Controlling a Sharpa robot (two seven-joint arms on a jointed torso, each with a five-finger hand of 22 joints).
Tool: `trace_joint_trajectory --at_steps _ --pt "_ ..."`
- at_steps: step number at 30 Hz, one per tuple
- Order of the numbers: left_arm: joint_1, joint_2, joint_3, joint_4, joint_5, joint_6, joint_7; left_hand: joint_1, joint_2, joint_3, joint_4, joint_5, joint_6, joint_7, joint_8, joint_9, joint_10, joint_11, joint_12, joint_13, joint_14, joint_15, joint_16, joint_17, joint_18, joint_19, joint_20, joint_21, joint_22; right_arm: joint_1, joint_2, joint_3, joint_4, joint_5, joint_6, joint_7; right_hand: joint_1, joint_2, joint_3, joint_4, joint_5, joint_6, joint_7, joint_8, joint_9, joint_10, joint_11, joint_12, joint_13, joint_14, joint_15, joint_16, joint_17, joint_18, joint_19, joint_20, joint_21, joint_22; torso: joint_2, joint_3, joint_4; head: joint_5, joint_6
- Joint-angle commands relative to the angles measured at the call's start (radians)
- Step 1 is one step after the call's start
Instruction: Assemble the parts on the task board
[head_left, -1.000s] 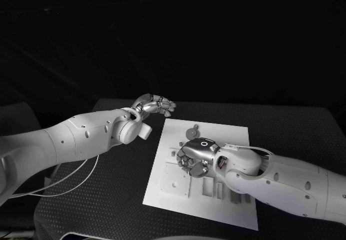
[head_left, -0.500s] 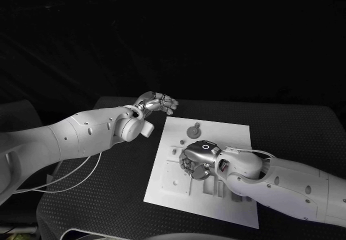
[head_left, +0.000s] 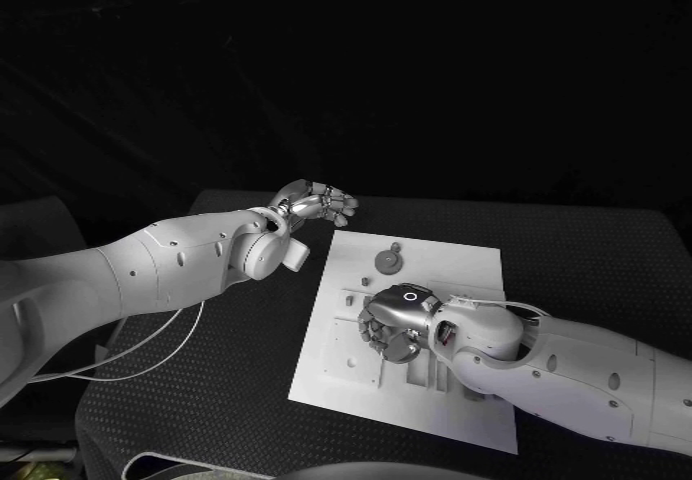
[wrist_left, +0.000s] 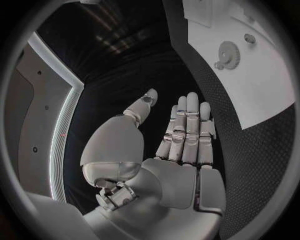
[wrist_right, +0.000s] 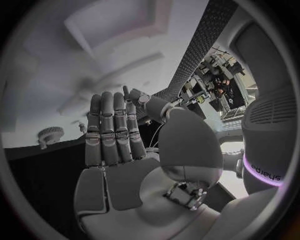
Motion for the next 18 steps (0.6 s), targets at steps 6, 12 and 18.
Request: trace_joint_trajectory --at_steps 6,12,18 --pt "0.001 0.002 0.001 0.001 0.010 0.006 -0.001 0.001 0.006 0.003 0.002 0.003 0.000 -0.003 0.000 0.001 -0.009 0.000 0.002 0.001 0.008 0.002 -0.005 0.002 0.001 0.003 0.002 -0.007 0.001 -0.001 0.004 -0.008 -0.007 -0.002 0.030 0.011 -0.005 0.009 0.000 -0.007 0.006 0.004 0.005 -0.004 0.002 0.005 0.000 -0.005 0.002 0.005 0.001 -0.007 0.002 0.006 0.007 0.000 0.001 0.001 -0.001 -0.0011 -0.0012 0.001 -0.004" --pt "0.001 0.003 0.001 0.001 0.013 0.008 -0.002 0.000 0.005 0.003 0.003 0.004 -0.001 -0.002 -0.001 0.001 -0.010 0.000 0.002 0.001 0.007 0.002 -0.007 0.003 0.001 0.002 0.003 -0.008 0.001 -0.001 0.006 -0.015 -0.016 -0.002 0.035 0.009 -0.006 0.012 -0.001 -0.009 0.005 0.004 0.005 -0.005 0.003 0.004 0.001 -0.006 0.004 0.005 0.001 -0.010 0.004 0.006 0.007 0.000 0.001 0.001 -0.001 0.0003 0.0003 0.001 -0.003" --pt "0.001 0.000 0.001 0.001 0.013 0.008 -0.002 0.000 0.005 0.004 0.003 0.004 -0.002 -0.002 -0.001 0.000 -0.011 0.001 0.002 0.001 0.007 0.002 -0.008 0.003 0.001 0.002 0.003 -0.009 0.001 -0.001 0.005 -0.020 -0.019 -0.015 0.023 -0.004 -0.007 0.013 -0.001 -0.010 0.005 0.003 0.005 -0.006 0.004 0.004 0.001 -0.006 0.005 0.006 0.001 -0.011 0.005 0.006 0.006 0.000 0.000 0.001 0.000 0.0002 -0.0013 -0.001 -0.002"
